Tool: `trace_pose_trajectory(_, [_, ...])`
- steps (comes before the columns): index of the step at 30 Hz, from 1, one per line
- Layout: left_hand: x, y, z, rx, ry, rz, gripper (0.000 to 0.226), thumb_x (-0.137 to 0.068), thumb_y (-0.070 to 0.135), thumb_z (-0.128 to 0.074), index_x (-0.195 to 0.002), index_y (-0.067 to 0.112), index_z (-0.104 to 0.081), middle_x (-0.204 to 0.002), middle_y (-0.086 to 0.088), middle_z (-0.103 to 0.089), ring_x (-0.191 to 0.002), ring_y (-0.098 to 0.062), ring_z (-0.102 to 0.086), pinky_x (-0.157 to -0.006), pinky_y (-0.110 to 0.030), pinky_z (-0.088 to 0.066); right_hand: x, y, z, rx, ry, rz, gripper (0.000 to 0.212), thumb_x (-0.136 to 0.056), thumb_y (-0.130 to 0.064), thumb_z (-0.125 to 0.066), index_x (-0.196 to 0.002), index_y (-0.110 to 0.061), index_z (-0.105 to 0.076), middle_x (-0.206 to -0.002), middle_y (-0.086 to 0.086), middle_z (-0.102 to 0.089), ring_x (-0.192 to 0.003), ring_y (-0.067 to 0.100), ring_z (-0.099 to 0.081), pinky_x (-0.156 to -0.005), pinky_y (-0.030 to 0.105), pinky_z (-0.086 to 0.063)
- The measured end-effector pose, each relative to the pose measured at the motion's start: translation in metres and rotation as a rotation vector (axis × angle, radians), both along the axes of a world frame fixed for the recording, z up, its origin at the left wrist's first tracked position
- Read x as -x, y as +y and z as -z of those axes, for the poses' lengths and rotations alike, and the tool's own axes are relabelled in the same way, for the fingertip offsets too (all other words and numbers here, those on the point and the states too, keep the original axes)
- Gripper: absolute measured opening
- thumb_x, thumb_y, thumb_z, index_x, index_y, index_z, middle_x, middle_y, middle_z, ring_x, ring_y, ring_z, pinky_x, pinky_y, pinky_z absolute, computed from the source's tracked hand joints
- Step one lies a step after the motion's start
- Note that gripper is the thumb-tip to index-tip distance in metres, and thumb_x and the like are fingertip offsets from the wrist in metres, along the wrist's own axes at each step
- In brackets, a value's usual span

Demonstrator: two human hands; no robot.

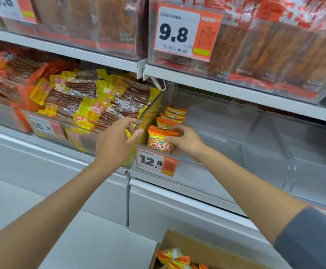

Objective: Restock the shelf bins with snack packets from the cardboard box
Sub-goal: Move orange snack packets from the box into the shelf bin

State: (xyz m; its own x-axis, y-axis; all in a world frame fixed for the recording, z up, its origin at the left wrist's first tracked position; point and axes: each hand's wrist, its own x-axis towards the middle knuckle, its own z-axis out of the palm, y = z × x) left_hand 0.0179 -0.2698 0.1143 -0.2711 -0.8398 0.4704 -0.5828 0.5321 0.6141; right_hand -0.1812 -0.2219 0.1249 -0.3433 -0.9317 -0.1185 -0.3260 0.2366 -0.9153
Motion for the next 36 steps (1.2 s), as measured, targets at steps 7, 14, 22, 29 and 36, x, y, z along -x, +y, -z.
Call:
trace_pose_trajectory(7, [0.0, 0.003, 0.001, 0.011, 0.014, -0.008, 0.03, -0.093, 0.043, -0.056, -0.119, 0.028, -0.06, -0.082, 0.013, -0.056, -0.063, -0.006, -0.05, -0.054, -0.03, -0.036, -0.001, 0.0, -0.003, -0.046, -0.075, -0.062, 0.046, -0.078, -0.008, -0.079, -0.116, -0.016, -0.055, -0.118, 0.011, -0.058, -0.101, 0.029, -0.066, -0.082, 0.049, -0.059])
trace_pose_trajectory(14, [0.001, 0.003, 0.001, 0.023, 0.01, -0.024, 0.032, -0.093, 0.043, -0.057, -0.12, 0.027, -0.06, -0.079, 0.014, -0.054, -0.063, -0.008, -0.051, -0.052, -0.028, -0.036, -0.003, -0.006, -0.004, -0.098, -0.188, 0.024, 0.043, -0.082, -0.004, -0.075, -0.116, -0.015, -0.051, -0.123, 0.013, -0.057, -0.103, 0.032, -0.066, -0.076, 0.041, -0.059])
trace_pose_trajectory(22, [0.0, 0.002, 0.0, 0.017, -0.002, -0.008, 0.034, -0.093, 0.044, -0.056, -0.123, 0.027, -0.059, -0.082, 0.014, -0.055, -0.063, -0.006, -0.05, -0.052, -0.028, -0.036, -0.004, -0.001, -0.006, -0.081, -0.177, 0.032, 0.043, -0.081, -0.009, -0.077, -0.118, -0.013, -0.057, -0.109, 0.007, -0.058, -0.095, 0.026, -0.067, -0.072, 0.039, -0.061])
trace_pose_trajectory(29, [0.0, 0.005, -0.005, -0.039, 0.01, -0.005, 0.034, -0.094, 0.043, -0.056, -0.123, 0.026, -0.06, -0.085, 0.013, -0.055, -0.065, -0.005, -0.049, -0.057, -0.03, -0.041, -0.001, 0.014, -0.011, -0.041, -0.138, 0.015, 0.035, -0.085, -0.003, -0.071, -0.118, -0.008, -0.06, -0.103, 0.005, -0.056, -0.083, 0.021, -0.066, -0.063, 0.028, -0.059])
trace_pose_trajectory(36, [0.001, 0.005, -0.004, -0.051, 0.019, -0.017, 0.033, -0.094, 0.042, -0.057, -0.123, 0.027, -0.06, -0.088, 0.013, -0.057, -0.064, -0.003, -0.048, -0.057, -0.029, -0.037, 0.0, 0.004, -0.005, 0.05, -0.034, 0.158, 0.019, -0.085, -0.007, -0.072, -0.096, -0.012, -0.058, -0.112, 0.016, -0.063, -0.095, 0.032, -0.068, -0.078, 0.044, -0.06])
